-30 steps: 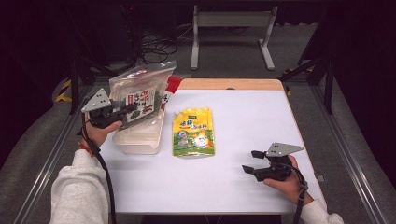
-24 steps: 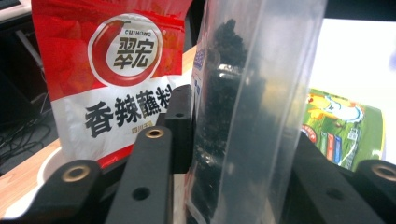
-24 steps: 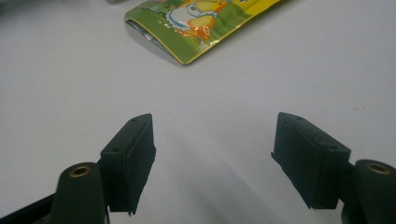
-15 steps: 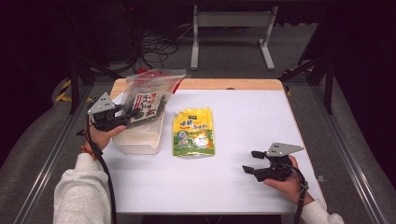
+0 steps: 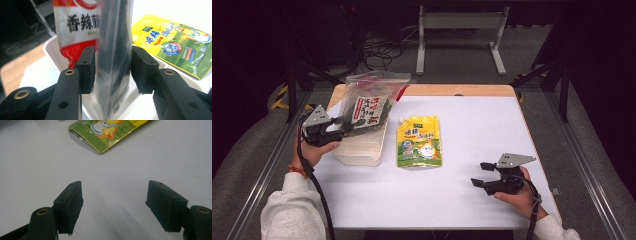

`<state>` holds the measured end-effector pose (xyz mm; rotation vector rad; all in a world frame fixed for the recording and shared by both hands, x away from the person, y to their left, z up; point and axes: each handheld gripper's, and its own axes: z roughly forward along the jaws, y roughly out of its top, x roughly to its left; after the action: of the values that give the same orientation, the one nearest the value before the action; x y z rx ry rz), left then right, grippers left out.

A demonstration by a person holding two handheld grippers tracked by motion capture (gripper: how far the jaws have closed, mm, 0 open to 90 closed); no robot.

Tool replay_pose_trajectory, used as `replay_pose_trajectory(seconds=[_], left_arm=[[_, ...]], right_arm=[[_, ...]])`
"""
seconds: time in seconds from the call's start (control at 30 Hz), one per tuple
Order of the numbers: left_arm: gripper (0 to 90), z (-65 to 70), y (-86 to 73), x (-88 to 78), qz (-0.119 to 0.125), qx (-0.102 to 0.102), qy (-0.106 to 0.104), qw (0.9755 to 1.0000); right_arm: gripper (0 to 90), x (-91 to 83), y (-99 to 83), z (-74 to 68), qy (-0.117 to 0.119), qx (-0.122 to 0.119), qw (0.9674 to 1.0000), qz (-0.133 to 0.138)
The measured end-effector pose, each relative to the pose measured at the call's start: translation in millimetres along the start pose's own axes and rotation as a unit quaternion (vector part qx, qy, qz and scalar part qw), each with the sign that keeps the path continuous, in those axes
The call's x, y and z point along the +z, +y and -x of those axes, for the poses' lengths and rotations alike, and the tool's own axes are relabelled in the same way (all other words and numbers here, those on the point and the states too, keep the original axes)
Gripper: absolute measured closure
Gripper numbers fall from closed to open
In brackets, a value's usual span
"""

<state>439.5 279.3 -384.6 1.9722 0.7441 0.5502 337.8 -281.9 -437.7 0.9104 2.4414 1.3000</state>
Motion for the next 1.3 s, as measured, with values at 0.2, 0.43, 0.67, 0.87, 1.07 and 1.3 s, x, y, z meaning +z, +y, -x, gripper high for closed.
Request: replay_pose_trajectory(seconds=[0.2,0.43,0.67,0.87,1.07,1.3], left_arm=[[60.9,-3.4,-11.5,-4.6,0.013,-0.006,-0.014,0.9998],[61.1,-1.4,-17.9,-4.1,-0.046,0.020,0.009,0.9987],[72.0,-3.6,-17.9,-1.5,-0.009,0.014,0.028,0.9995],[73.7,-2.9,-20.7,7.2,-0.004,0.020,0.032,0.9993],[76.6,-2.3,-24.4,10.0,-0.018,0.028,0.033,0.9989],[79.4,2.5,-22.2,9.0,-0.043,0.045,0.048,0.9969]], right_arm=[[29.1,0.3,-0.6,1.9,0.002,0.007,1.0000,0.002],[29.0,1.2,-0.2,0.4,0.009,0.003,1.0000,-0.002],[29.0,1.3,-0.1,0.3,0.015,0.002,0.9999,-0.001],[29.0,4.4,-0.4,-1.2,0.022,0.002,0.9997,-0.007],[28.7,5.3,-0.9,-0.3,0.025,0.004,0.9996,-0.010],[28.2,6.6,-1.8,0.7,0.027,0.006,0.9995,-0.015]])
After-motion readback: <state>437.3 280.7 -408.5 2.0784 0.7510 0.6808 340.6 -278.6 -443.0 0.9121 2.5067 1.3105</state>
